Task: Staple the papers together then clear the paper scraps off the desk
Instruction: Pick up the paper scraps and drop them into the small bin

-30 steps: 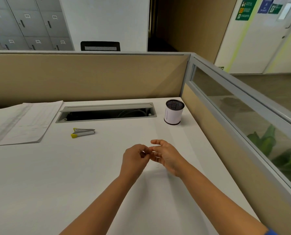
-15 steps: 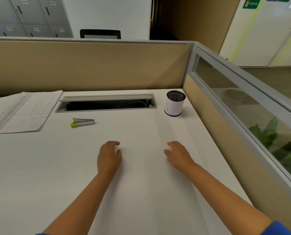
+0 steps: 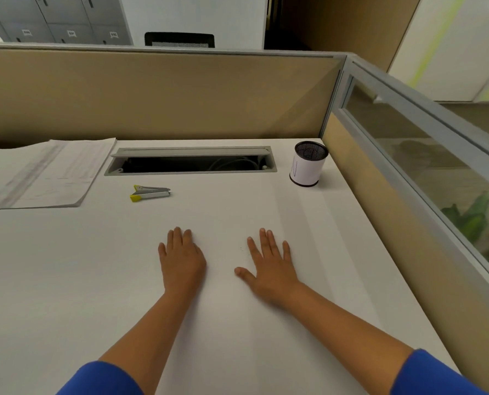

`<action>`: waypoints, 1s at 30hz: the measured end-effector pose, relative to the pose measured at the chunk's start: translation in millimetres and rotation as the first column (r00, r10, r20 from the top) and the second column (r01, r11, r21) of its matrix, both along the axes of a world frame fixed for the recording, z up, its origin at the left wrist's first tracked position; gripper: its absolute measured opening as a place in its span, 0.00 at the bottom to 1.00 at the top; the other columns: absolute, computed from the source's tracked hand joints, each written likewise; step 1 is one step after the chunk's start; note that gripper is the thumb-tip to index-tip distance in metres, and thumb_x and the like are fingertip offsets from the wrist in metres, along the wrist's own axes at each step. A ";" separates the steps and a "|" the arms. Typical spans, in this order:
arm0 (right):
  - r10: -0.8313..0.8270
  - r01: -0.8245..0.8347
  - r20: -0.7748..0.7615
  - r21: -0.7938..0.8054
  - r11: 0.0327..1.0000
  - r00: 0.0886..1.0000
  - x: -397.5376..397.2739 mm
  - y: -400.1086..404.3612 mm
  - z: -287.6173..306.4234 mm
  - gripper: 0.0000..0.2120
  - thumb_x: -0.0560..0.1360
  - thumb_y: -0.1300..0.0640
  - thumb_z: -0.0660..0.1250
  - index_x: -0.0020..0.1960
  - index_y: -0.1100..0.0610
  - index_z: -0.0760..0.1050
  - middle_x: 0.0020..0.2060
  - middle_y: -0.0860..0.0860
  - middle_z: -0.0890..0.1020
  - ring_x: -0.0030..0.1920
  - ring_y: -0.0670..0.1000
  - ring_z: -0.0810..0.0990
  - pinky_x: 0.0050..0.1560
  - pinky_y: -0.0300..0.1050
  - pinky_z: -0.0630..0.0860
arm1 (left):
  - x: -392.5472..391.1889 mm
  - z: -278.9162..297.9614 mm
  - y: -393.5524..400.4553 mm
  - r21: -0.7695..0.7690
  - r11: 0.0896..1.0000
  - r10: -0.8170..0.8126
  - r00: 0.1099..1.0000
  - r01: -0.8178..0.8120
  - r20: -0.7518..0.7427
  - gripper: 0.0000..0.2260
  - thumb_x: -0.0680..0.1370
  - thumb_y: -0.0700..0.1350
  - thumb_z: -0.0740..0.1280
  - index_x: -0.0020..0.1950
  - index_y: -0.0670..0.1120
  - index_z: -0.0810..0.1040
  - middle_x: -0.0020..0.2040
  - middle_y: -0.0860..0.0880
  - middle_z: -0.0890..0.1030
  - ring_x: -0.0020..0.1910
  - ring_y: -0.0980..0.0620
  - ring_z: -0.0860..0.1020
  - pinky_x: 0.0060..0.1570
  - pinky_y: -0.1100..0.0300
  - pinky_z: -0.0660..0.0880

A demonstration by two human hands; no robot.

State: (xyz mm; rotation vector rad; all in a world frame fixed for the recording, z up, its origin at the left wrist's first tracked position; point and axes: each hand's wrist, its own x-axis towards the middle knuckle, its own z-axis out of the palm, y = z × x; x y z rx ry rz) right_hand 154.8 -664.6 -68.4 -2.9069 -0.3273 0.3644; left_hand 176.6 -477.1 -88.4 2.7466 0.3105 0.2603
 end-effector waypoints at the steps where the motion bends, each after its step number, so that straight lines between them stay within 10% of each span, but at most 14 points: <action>1: 0.010 -0.010 -0.005 0.007 1.000 1.000 2.2 -0.3 1.1 0.52 0.56 0.26 0.25 0.75 0.49 0.36 0.75 0.55 0.34 0.74 0.52 0.30 0.73 0.60 0.33 | -0.1 0.0 -0.1 0.000 1.000 -0.002 1.000 0.002 0.002 0.18 0.78 0.40 0.54 0.67 0.39 0.67 0.70 0.40 0.67 0.72 0.42 0.60 0.71 0.44 0.55; 16: -0.039 0.040 0.126 -0.008 0.999 0.991 -4.7 28.5 -3.7 0.49 0.60 0.26 0.28 0.76 0.48 0.40 0.70 0.55 0.26 0.70 0.52 0.21 0.64 0.60 0.21 | -0.3 -0.2 0.0 -0.006 1.000 0.015 0.999 -0.015 -0.029 0.20 0.79 0.40 0.51 0.71 0.42 0.63 0.73 0.43 0.62 0.75 0.45 0.55 0.73 0.46 0.50; 19: -0.081 0.076 0.077 0.064 0.995 0.994 -8.0 16.4 2.7 0.51 0.59 0.28 0.27 0.76 0.53 0.43 0.74 0.55 0.33 0.74 0.52 0.29 0.70 0.57 0.28 | 0.2 -0.7 0.1 -0.005 1.000 0.015 1.000 -0.015 -0.027 0.20 0.78 0.40 0.51 0.70 0.42 0.63 0.73 0.43 0.63 0.74 0.45 0.56 0.73 0.46 0.51; 22: -0.161 0.137 0.057 0.300 0.944 0.985 1.3 -1.5 18.7 0.35 0.76 0.36 0.47 0.74 0.58 0.56 0.76 0.55 0.53 0.76 0.53 0.49 0.74 0.44 0.46 | 0.6 0.4 -1.8 -0.009 1.000 0.015 1.000 -0.015 -0.019 0.20 0.78 0.40 0.51 0.71 0.41 0.63 0.73 0.42 0.62 0.74 0.44 0.55 0.73 0.46 0.50; 26: -0.203 0.194 -0.031 0.454 0.870 0.979 23.8 -23.5 26.1 0.23 0.74 0.51 0.67 0.67 0.58 0.70 0.62 0.53 0.74 0.65 0.52 0.71 0.64 0.39 0.65 | 0.2 0.2 -1.5 -0.010 1.000 0.016 1.000 -0.016 -0.023 0.20 0.78 0.39 0.51 0.70 0.40 0.63 0.73 0.41 0.63 0.74 0.44 0.55 0.73 0.45 0.50; 30: -0.156 0.177 -0.084 0.497 0.849 0.984 28.4 -27.2 24.8 0.25 0.64 0.52 0.77 0.60 0.55 0.77 0.50 0.47 0.75 0.51 0.45 0.75 0.46 0.23 0.66 | -1.1 -0.3 -1.5 -0.003 1.000 0.012 1.000 -0.012 -0.023 0.20 0.78 0.39 0.51 0.70 0.40 0.63 0.73 0.41 0.63 0.74 0.43 0.56 0.73 0.45 0.51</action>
